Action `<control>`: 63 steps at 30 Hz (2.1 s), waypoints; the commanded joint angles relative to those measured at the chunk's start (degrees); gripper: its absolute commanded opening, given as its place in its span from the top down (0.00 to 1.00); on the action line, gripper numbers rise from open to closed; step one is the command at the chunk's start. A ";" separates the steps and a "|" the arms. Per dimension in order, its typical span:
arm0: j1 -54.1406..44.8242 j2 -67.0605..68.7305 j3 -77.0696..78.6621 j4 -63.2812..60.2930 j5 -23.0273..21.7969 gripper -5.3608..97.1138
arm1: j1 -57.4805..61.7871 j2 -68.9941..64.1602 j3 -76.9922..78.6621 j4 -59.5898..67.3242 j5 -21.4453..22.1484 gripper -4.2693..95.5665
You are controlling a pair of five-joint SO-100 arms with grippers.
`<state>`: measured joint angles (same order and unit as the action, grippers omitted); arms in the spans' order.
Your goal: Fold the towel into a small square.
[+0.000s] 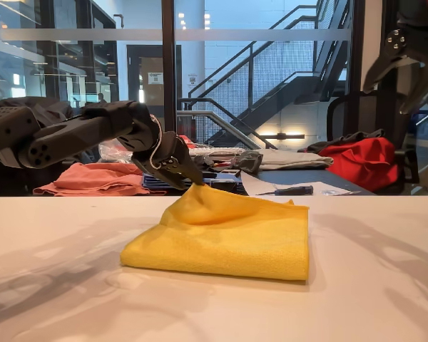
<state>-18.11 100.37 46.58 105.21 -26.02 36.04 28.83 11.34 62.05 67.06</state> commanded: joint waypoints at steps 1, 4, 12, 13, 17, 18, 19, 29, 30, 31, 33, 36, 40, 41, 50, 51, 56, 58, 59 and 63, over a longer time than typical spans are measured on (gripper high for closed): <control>-0.62 1.49 -0.26 1.67 0.00 0.68 | -0.09 1.58 -1.32 -0.79 -1.49 0.69; -0.53 1.49 -0.26 1.67 -0.09 0.68 | -2.20 2.81 -2.11 -4.22 -3.96 0.71; -0.88 1.58 6.77 1.67 -0.35 0.68 | -6.77 5.89 -8.26 -7.47 -5.54 0.74; -0.88 1.67 7.38 1.67 -0.35 0.68 | -6.77 6.42 -8.26 -6.59 -5.89 0.75; -0.62 3.43 8.53 1.32 -0.44 0.68 | -2.99 8.70 -10.20 7.47 -11.16 0.76; -0.26 3.69 8.53 1.32 -0.44 0.68 | -1.41 9.40 -10.46 10.90 -12.57 0.78; -0.18 3.87 8.53 1.32 -0.44 0.68 | 0.00 10.02 -10.46 14.59 -13.97 0.80; -0.18 3.87 8.79 -0.88 -0.44 0.68 | 8.96 3.16 -10.20 20.65 -21.45 0.95; -0.18 3.96 8.79 -1.23 -0.44 0.68 | 9.14 1.67 -10.20 18.72 -21.80 0.94; -0.18 3.96 8.61 -1.32 -0.35 0.68 | 9.23 0.35 -10.02 16.88 -22.24 0.94; -0.26 3.96 8.53 -1.32 -0.18 0.68 | 9.23 -2.29 -9.67 13.10 -22.24 0.94; -0.26 5.80 8.61 -1.32 0.00 0.68 | 8.44 -4.66 -9.67 8.53 -21.97 0.95; -0.88 9.84 8.53 -1.41 0.09 0.68 | 7.56 -6.77 -9.49 4.04 -18.19 0.95; -0.88 10.72 8.53 -1.32 0.09 0.68 | 6.94 -7.82 -9.58 3.08 -16.17 0.95; -0.88 14.59 9.40 -1.14 0.09 0.68 | 1.76 -14.15 -10.11 -5.19 -3.69 0.96; -0.88 14.59 9.40 -1.14 0.09 0.68 | 1.67 -14.41 -10.11 -5.71 -3.69 0.96; -0.97 14.33 9.40 -1.14 0.09 0.68 | 2.46 -13.62 -10.37 -6.68 -3.78 0.96; -0.97 14.15 9.40 -1.14 0.09 0.68 | 2.99 -12.83 -10.90 -6.77 -3.78 0.96; -0.97 14.06 9.40 -1.14 0.09 0.68 | 3.16 -12.57 -11.25 -6.77 -3.78 0.96; -0.88 14.06 9.40 -1.14 -0.26 0.68 | 3.34 -10.02 -13.18 -5.89 -4.13 0.95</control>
<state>-18.72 113.99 56.25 103.97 -26.10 39.38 14.15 0.62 55.99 62.84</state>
